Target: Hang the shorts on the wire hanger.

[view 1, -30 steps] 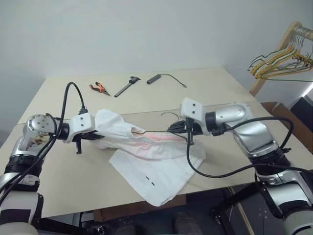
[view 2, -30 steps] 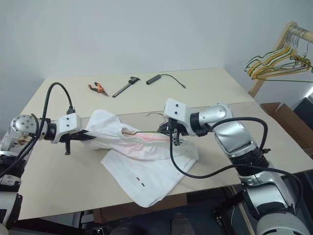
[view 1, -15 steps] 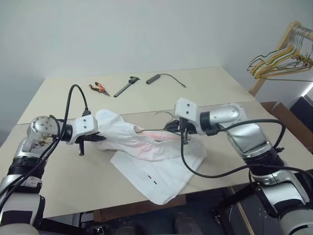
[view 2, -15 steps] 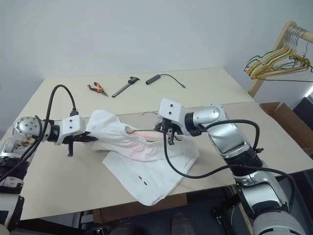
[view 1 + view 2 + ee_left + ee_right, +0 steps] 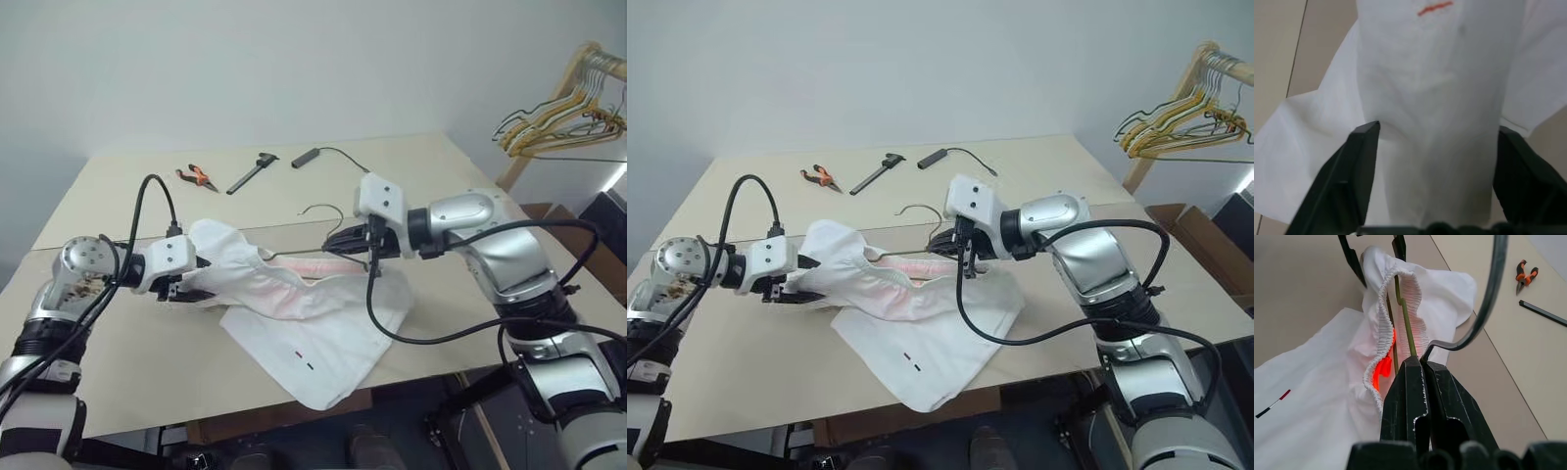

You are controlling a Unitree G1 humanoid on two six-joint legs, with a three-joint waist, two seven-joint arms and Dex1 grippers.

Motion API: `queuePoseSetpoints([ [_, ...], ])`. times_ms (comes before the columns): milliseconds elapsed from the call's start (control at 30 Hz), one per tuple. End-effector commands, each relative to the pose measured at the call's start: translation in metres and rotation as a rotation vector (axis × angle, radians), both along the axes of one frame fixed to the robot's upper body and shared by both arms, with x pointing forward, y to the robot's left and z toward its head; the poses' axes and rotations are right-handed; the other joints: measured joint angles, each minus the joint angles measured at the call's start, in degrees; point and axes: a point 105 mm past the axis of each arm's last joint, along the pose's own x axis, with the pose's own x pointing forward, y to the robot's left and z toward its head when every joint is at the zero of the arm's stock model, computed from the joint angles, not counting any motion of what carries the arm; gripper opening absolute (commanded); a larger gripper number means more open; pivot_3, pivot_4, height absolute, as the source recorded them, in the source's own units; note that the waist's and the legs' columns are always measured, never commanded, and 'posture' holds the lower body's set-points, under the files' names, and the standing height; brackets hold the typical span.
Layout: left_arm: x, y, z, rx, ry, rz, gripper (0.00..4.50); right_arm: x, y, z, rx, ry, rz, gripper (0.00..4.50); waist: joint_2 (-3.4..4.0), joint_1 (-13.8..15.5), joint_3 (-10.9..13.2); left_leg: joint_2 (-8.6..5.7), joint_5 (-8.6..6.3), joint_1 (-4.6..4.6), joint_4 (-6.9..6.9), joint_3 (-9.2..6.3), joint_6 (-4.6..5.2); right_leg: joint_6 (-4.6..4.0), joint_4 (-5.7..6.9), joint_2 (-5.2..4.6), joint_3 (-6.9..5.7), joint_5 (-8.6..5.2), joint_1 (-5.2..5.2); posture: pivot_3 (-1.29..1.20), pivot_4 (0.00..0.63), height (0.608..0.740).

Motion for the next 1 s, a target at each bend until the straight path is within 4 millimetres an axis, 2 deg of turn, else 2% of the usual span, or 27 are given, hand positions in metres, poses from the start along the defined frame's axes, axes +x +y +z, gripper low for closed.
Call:
queuePoseSetpoints([
  [33,-0.008,-0.013,0.061,-0.203,-0.102,-0.09,4.48,0.004,-0.005,0.023,0.031,-0.027,-0.022,0.0,0.0,0.18,0.0,0.02,0.0,-0.02,0.0,-0.01,0.0,0.0,0.0,0.0,-0.02,0.0,0.0,-0.09,0.0,0.74],
  [133,-0.004,-0.037,0.092,-0.35,-0.18,-0.145,4.48,0.006,-0.004,0.024,0.022,-0.016,-0.024,0.0,0.0,0.96,0.0,0.05,0.0,0.0,0.0,-0.03,0.01,0.01,-0.05,-0.09,-0.07,-0.01,0.06,-0.08,0.0,0.74],
  [200,0.005,-0.051,0.095,-0.346,-0.219,-0.156,4.48,0.006,-0.001,0.026,0.021,-0.008,-0.014,0.0,-0.01,1.72,-0.01,-0.01,0.0,0.0,0.04,-0.05,0.01,0.02,-0.08,-0.11,-0.12,0.0,0.11,-0.07,0.0,0.74],
  [367,0.032,-0.071,0.067,-0.203,-0.199,-0.149,4.48,0.004,0.005,0.033,0.016,-0.021,0.021,0.0,-0.01,1.9,-0.01,-0.08,0.0,0.1,0.06,-0.02,0.0,0.01,-0.06,-0.02,-0.06,0.01,0.16,-0.08,0.0,0.74],
  [533,0.035,-0.077,0.05,-0.092,-0.12,-0.232,4.48,0.002,0.006,0.037,0.009,-0.034,0.037,0.0,-0.01,1.25,-0.01,-0.07,0.01,0.02,0.06,-0.01,0.0,0.01,-0.02,0.03,-0.04,0.01,0.1,-0.1,0.0,0.74],
  [633,0.042,-0.079,0.046,-0.073,-0.126,-0.225,3.88,0.001,0.006,0.04,0.011,-0.039,0.038,0.0,-0.01,0.63,-0.01,-0.06,0.01,-0.08,0.06,-0.03,0.0,0.01,-0.05,0.03,-0.06,0.01,0.04,-0.11,0.0,0.74],
  [1000,0.039,-0.08,0.04,-0.144,-0.122,-0.223,0.33,0.0,0.004,0.041,0.02,-0.036,0.026,0.0,-0.01,0.12,-0.01,-0.05,0.0,-0.06,0.07,-0.04,0.01,0.02,-0.01,0.0,-0.04,0.01,0.04,-0.11,0.0,0.74],
])
